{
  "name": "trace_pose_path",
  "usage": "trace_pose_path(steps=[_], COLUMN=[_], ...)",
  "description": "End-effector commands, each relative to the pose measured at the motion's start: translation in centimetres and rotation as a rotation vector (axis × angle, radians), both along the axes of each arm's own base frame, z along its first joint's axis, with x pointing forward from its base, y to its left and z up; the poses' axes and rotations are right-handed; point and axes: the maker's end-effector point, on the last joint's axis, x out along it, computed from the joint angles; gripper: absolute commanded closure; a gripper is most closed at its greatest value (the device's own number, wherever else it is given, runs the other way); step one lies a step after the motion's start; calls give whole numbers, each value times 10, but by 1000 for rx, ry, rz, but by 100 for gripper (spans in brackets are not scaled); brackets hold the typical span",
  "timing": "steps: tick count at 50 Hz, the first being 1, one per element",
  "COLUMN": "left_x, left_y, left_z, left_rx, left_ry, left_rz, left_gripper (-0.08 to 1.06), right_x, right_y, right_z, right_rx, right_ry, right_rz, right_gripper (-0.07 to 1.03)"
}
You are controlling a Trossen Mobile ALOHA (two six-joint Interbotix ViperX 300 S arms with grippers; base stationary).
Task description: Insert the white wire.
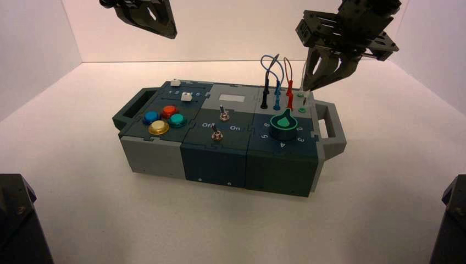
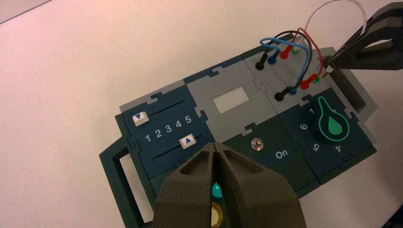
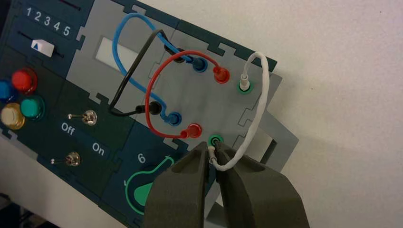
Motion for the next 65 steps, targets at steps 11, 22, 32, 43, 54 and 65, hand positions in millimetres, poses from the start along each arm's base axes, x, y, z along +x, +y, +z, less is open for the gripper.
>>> trace_pose_path(steps=[11, 22, 32, 43, 54, 65], left_x=[6, 6, 6, 7, 7, 6], left_y=[-6, -6, -6, -6, -6, -6], left_z=[16, 16, 16, 17, 17, 16], left_rx=[-26, -25, -25, -26, -24, -23], left_ry=[-38, -37, -37, -38, -40, -38], left_rz=[-5, -5, -5, -5, -7, -7], left_gripper=[101, 101, 101, 101, 101, 101], right_x=[6, 7, 8, 10, 12, 13], right_y=[3, 3, 4, 5, 6, 6], right_z=[2, -2, -1, 0, 1, -3], right_rx=[6, 0, 2, 4, 4, -2], right_ry=[-17, -9, -11, -15, -20, -10], right_rz=[-1, -3, -5, -5, -2, -3], right_gripper=[98, 98, 98, 98, 98, 98])
